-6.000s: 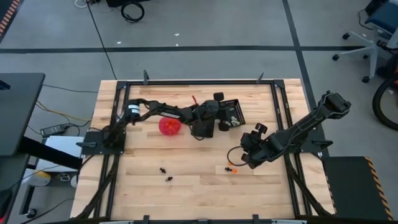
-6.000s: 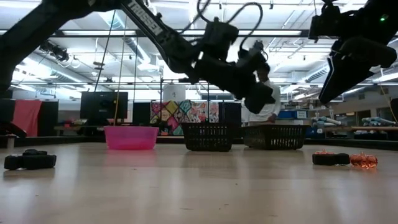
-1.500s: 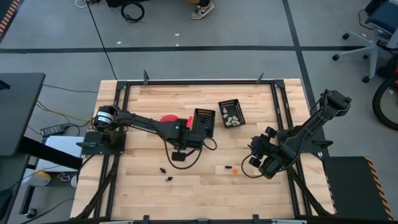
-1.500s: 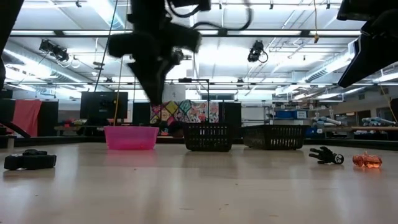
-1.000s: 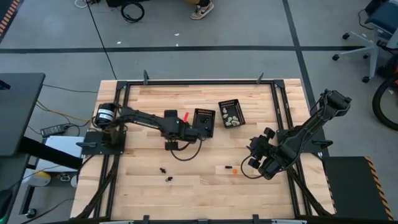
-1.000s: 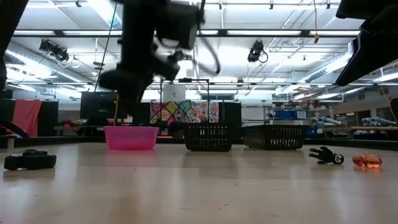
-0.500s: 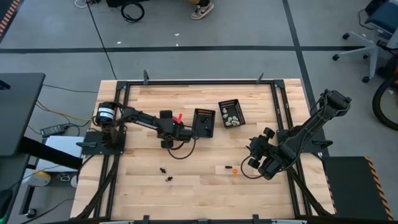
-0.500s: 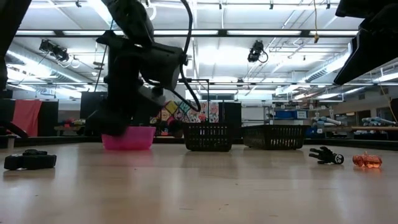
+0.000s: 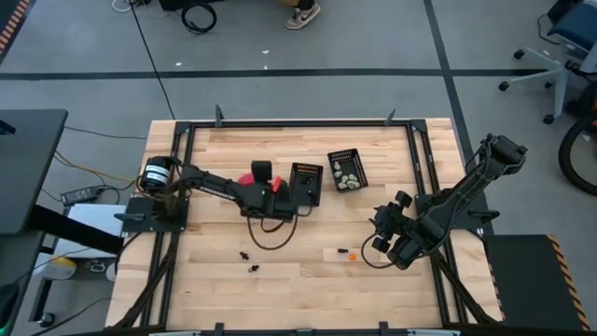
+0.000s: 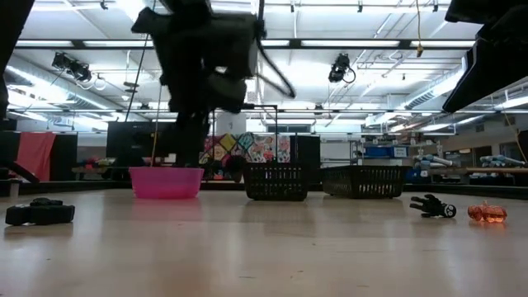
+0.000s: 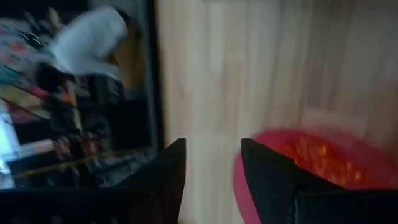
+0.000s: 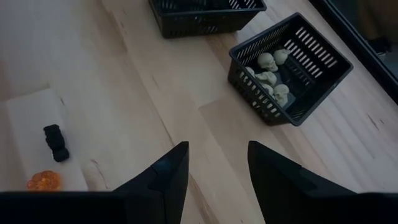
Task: Sort Halloween decoration
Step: Put the black skeleton toy into the left black bin
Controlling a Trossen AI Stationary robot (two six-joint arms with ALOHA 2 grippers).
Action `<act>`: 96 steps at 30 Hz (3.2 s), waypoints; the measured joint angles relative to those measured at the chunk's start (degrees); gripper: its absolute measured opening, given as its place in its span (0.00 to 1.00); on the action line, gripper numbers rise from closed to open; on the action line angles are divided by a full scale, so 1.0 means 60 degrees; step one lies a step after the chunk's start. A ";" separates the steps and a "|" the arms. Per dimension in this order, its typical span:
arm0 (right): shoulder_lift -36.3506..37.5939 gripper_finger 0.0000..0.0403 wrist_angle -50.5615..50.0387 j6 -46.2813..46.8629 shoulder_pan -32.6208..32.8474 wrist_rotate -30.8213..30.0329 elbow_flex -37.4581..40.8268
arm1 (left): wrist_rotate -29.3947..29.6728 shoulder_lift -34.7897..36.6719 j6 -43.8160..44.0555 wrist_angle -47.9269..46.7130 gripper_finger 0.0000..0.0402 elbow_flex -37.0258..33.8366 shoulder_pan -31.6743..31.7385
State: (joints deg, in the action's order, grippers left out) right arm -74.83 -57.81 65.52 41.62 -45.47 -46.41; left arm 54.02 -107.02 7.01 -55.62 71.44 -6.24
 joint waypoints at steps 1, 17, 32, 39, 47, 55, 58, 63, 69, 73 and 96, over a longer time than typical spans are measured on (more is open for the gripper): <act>0.0000 0.42 -0.0005 -0.0020 0.0001 -0.0055 0.0000 | 0.0172 0.0000 -0.0158 0.0167 0.40 0.0104 -0.0121; 0.0000 0.42 0.0970 -0.0295 0.0022 -0.0612 0.0287 | -0.5444 -0.0101 -0.3876 0.8950 0.40 0.0248 -0.0986; -0.0004 0.42 0.2236 -0.0413 0.0205 0.0219 0.0998 | -0.8922 -0.1504 -0.2390 1.1617 0.40 0.0235 -0.0960; -0.0004 0.42 0.2276 -0.0445 0.0205 0.0057 0.0998 | -0.8917 -0.2387 -0.2161 1.2610 0.40 0.0240 -0.1035; -0.0004 0.42 0.2284 -0.0445 0.0205 0.0003 0.1013 | -0.8913 -0.3061 -0.1643 1.3670 0.40 0.0240 -0.1042; -0.0004 0.42 0.2311 -0.0445 0.0205 -0.0067 0.1013 | -0.8172 -0.3599 -0.1437 1.4840 0.40 0.0233 -0.1042; -0.0004 0.42 0.2330 -0.0476 0.0215 -0.0086 0.1013 | -0.8120 -0.3744 -0.1393 1.5389 0.40 0.0252 -0.1045; -0.0004 0.42 0.2402 -0.0572 0.0249 -0.0169 0.1016 | -0.8119 -0.3951 -0.1318 1.5712 0.40 0.0282 -0.1141; -0.0004 0.42 0.2555 -0.0628 0.0249 -0.0171 0.1052 | -0.8113 -0.4494 -0.1239 1.5761 0.40 0.0652 -0.1198; -0.0004 0.42 0.2641 -0.0630 0.0249 -0.0166 0.1148 | -0.8122 -0.4677 -0.1280 1.5422 0.39 0.0922 -0.1243; -0.0004 0.42 0.2656 -0.0690 0.0249 -0.0052 0.1158 | -0.6626 -0.3017 -0.2910 1.1919 0.10 0.0892 -0.1712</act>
State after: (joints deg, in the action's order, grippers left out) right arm -74.85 -41.87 61.38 43.11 -45.78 -39.46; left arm 14.26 -125.13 -10.44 15.89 76.79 -16.51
